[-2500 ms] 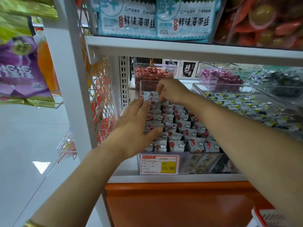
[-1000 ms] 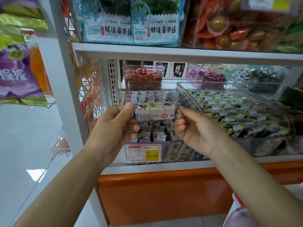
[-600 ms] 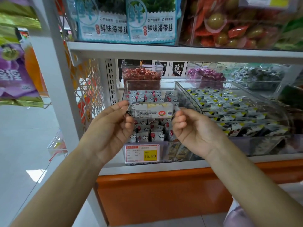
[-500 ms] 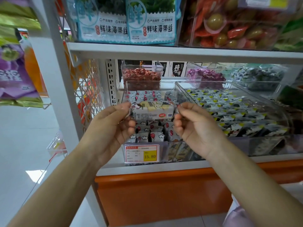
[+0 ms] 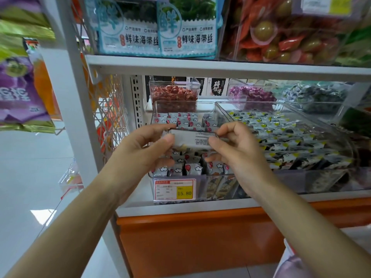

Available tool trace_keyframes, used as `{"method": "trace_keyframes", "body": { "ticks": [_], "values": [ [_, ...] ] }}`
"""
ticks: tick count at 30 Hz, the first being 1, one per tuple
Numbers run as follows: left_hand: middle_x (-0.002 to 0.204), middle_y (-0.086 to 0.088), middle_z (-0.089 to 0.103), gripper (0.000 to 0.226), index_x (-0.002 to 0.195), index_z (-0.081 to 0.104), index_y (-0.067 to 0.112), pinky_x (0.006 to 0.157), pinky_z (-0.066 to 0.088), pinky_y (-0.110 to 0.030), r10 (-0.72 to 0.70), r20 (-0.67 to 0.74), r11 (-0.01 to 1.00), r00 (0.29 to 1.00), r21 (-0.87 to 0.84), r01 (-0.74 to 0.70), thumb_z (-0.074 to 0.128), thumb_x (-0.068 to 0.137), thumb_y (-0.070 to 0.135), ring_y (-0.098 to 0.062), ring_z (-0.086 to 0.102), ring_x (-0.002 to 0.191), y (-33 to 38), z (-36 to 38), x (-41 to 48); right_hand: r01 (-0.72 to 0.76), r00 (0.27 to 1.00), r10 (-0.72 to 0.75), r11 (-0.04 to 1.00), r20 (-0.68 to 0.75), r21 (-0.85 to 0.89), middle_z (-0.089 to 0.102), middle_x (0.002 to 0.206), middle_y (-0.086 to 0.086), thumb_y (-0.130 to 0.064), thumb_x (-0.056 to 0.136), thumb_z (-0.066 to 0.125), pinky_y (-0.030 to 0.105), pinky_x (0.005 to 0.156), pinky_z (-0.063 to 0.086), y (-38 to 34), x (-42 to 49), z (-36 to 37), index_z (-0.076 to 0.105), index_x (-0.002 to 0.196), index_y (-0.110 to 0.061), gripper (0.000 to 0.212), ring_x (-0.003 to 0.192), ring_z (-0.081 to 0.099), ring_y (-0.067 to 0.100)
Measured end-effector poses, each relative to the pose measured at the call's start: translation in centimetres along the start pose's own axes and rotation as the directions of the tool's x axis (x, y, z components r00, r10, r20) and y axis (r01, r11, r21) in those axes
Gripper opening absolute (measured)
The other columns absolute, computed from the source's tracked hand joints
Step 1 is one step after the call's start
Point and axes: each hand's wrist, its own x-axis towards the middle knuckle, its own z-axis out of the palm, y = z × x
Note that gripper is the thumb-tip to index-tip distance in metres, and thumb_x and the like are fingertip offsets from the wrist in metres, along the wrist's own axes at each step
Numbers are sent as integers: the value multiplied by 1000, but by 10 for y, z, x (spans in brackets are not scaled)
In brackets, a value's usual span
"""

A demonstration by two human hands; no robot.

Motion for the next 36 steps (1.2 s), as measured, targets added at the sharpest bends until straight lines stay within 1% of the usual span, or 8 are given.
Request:
{"method": "trace_keyframes", "body": {
  "ticks": [5, 11, 15, 17, 22, 28, 32, 36],
  "values": [
    [103, -7, 70, 45, 114, 64, 20, 81, 56, -28, -10, -41, 996, 999, 85, 13, 64, 69, 28, -16, 69, 92, -2, -2, 1, 25, 999, -25, 1000, 26, 3, 66, 99, 4, -7, 86, 62, 23, 65, 56, 1, 0, 3, 67, 99, -18, 17, 86, 67, 17],
    [96, -11, 70, 41, 106, 66, 31, 89, 52, -48, 22, -34, 973, 999, 229, -14, 65, 65, 34, -23, 68, 89, 4, -1, -3, 92, 996, -94, 988, -8, -125, 64, 64, -18, -16, 85, 65, 9, 57, 45, -2, 0, 1, 70, 81, -18, 7, 62, 58, -5],
    [93, -7, 68, 27, 98, 66, 33, 76, 55, -22, 55, -5, 945, 998, 324, -51, 72, 72, 26, -17, 66, 87, 2, 1, -2, 130, 986, -151, 966, -77, -221, 59, 65, 10, -17, 86, 64, 18, 56, 45, 1, 0, 1, 67, 74, -3, 19, 58, 53, 15],
    [92, -4, 67, 18, 94, 66, 28, 73, 55, -21, 46, -19, 937, 999, 348, -36, 70, 78, 20, -14, 66, 84, 0, 3, -1, 156, 980, -182, 952, -76, -265, 61, 69, 19, -16, 86, 64, 22, 58, 45, 2, -1, 2, 66, 72, -2, 20, 64, 55, 24],
    [83, -5, 69, 8, 78, 66, 11, 67, 57, -25, 23, -72, 957, 997, 291, -1, 65, 82, 18, -17, 68, 78, 1, 4, 0, 168, 982, -186, 938, -31, -304, 65, 66, -8, -14, 85, 65, 11, 60, 45, 0, -3, 7, 68, 72, -16, 13, 63, 59, 0],
    [67, -4, 68, 26, 68, 65, -1, 57, 59, -27, 40, -180, 969, 983, 245, 5, 61, 86, 16, -16, 68, 64, 2, -2, 3, 222, 974, -225, 922, 26, -318, 66, 71, -7, -14, 86, 64, 12, 63, 46, -1, -7, 12, 69, 75, -16, 12, 67, 60, 0],
    [74, 0, 69, 22, 76, 69, 8, 60, 58, -25, 75, -140, 948, 987, 316, -27, 60, 85, 27, -14, 67, 69, 1, 0, 2, 175, 980, -197, 930, -36, -322, 65, 67, -5, -17, 86, 64, 15, 61, 47, 1, -5, 12, 69, 73, -13, 15, 63, 59, 3],
    [94, 15, 65, 40, 110, 59, 32, 70, 53, -12, 92, 9, 870, 996, 486, -85, 62, 73, 46, 3, 63, 84, -4, 8, -3, 46, 985, -72, 985, -158, -164, 67, 66, 1, -17, 89, 62, 28, 56, 56, 3, -3, 10, 70, 71, -12, 20, 55, 65, 11]
  ]
}}
